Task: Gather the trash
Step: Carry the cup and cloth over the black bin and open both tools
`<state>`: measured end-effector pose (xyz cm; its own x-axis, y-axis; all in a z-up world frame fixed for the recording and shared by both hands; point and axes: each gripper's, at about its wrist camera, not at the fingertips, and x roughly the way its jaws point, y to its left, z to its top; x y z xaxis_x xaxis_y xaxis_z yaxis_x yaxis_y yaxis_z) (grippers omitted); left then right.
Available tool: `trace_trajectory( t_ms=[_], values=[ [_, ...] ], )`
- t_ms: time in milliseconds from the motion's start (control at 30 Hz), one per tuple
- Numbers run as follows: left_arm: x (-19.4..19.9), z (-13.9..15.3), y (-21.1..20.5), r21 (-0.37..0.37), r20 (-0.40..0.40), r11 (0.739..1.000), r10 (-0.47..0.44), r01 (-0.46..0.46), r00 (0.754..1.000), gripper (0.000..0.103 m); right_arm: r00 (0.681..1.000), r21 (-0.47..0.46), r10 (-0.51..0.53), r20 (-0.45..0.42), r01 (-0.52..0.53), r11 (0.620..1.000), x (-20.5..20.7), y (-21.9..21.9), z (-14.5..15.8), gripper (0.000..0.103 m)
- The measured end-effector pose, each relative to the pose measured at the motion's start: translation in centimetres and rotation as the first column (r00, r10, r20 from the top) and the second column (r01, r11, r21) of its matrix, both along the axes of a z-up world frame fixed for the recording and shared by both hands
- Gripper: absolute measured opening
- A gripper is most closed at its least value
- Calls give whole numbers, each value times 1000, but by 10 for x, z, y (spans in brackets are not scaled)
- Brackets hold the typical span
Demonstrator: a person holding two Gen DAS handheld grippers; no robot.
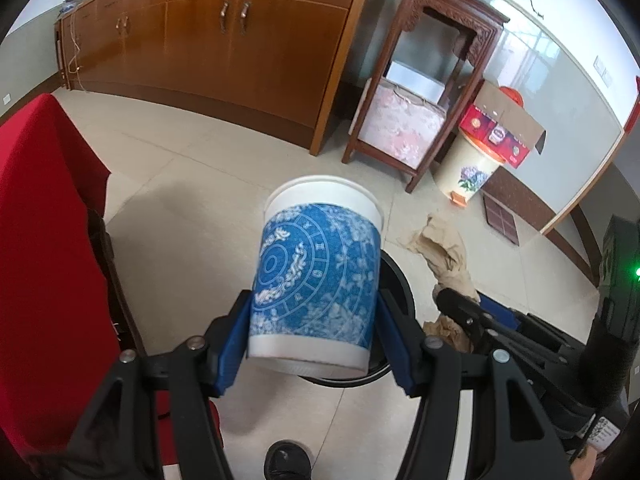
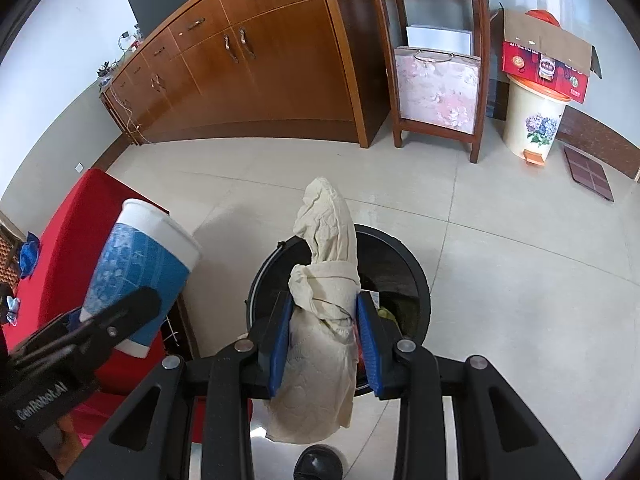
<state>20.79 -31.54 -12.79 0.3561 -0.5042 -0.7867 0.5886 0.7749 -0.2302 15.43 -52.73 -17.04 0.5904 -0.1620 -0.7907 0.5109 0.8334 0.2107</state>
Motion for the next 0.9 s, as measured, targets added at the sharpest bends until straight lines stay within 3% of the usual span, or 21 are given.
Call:
trace_trajectory(
  t_ms=[667,733,800,900],
  values=[
    [18,-42,-32,58,-89,997,-38,43,995,63,998,67,-7,-63,12,998,27,-28,-25,35],
    [19,-44,-34,57,-96,997,-39,44,995,64,997,64,-17,-80,22,998,27,-29,-28,42],
    [22,-48,-36,63,-110,997,-32,39,993,68,994,32,-54,-99,58,998,24,-30,-28,57],
    [26,-49,-36,67,-119,997,-17,25,993,73,993,15,-94,-66,95,995,16,-36,-20,60]
  ],
)
